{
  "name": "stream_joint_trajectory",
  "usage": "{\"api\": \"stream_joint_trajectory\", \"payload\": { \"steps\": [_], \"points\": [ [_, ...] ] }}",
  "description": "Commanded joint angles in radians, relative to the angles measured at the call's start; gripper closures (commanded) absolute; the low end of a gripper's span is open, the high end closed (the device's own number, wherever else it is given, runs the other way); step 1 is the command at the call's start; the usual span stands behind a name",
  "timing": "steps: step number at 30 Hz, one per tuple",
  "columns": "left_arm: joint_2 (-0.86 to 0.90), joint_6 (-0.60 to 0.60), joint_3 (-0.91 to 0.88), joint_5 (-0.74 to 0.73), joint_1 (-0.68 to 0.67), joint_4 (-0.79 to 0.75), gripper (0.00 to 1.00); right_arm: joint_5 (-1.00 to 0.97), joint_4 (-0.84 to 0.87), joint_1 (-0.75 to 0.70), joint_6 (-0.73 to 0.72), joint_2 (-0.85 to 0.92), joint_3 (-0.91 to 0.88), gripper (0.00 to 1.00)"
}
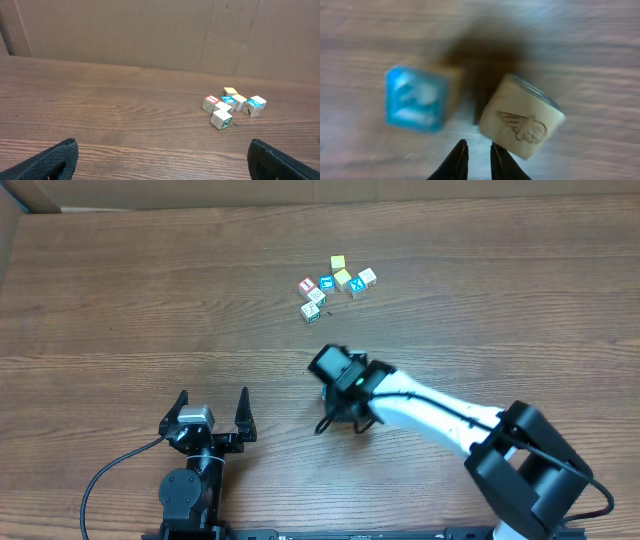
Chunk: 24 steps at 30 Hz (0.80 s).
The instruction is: Flip 3 blocks
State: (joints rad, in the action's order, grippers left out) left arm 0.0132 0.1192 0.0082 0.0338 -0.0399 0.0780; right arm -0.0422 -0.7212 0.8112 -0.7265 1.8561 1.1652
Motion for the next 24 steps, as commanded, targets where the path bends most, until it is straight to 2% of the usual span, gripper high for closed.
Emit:
{"api": "stream_joint_trajectory", "payload": {
  "steps": [1, 9, 14, 17, 21, 22, 23, 24],
  "points": [
    [-0.009, -0.022, -0.003, -0.008, -0.006, -0.002, 0.00, 0.066, -0.002, -0.056, -0.006, -0.003, 0.024, 0.82],
    [-0.009, -0.022, -0.003, -0.008, -0.006, -0.002, 0.00, 0.204, -0.071, -0.117, 0.126, -0.016, 0.117, 0.76],
    [-0.009, -0.022, -0.003, -0.008, -0.006, -0.002, 0.00, 0.137, -0.145, -0.134, 0.154, -0.040, 0.214, 0.76],
    [-0.009, -0.022, -0.003, -0.008, -0.006, -0.002, 0.00, 0.066, -0.154, -0.173, 0.140, -0.039, 0.213, 0.75],
    [-0.009, -0.022, -0.003, -0.008, -0.006, -0.002, 0.00, 0.071, -0.149, -0.231, 0.101, -0.036, 0.181, 0.75],
    [-0.009, -0.022, -0.003, -0.008, -0.006, -0.002, 0.00, 0.077, -0.147, -0.239, 0.102, -0.036, 0.172, 0.66],
    [-0.009, -0.022, -0.003, -0.008, -0.006, -0.002, 0.00, 0.087, -0.144, -0.244, 0.102, -0.036, 0.160, 0.52],
    [-0.009, -0.022, -0.003, -0.008, -0.006, -0.002, 0.00, 0.092, -0.140, -0.245, 0.102, -0.036, 0.149, 0.46]
  ]
}}
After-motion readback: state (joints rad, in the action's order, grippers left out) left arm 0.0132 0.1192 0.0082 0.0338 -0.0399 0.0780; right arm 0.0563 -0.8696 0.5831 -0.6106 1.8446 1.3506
